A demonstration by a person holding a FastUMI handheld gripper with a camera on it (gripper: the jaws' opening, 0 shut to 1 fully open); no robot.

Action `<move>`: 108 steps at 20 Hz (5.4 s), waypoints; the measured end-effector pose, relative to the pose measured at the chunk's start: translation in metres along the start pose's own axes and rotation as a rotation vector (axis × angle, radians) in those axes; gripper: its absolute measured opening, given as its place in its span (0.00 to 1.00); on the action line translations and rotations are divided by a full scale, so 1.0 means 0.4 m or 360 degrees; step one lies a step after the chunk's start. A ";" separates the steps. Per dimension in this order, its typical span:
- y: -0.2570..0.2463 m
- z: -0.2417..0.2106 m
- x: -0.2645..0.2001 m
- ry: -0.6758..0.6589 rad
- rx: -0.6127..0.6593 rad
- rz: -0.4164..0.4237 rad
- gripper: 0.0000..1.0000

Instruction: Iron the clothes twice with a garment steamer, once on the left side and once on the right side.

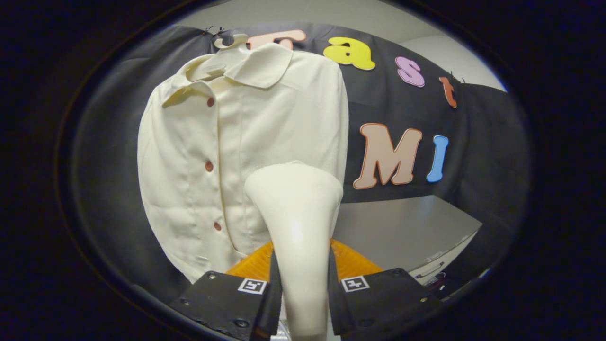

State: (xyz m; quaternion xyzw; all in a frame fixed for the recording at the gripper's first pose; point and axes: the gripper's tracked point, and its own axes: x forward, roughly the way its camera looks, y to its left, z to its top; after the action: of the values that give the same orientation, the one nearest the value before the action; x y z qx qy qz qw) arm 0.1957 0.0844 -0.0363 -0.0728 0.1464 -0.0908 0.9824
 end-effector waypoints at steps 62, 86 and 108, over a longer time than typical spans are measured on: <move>-0.027 -0.448 -0.176 0.0451 0.0065 -0.0086 0.36; -0.185 -0.068 -0.522 -0.0190 0.0032 0.0102 0.35; -0.397 -0.167 -0.478 -0.0154 0.0100 0.0397 0.35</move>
State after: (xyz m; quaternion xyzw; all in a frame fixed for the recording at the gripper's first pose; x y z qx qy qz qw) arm -0.0292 -0.0398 -0.0200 -0.0274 0.1037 0.0312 0.9937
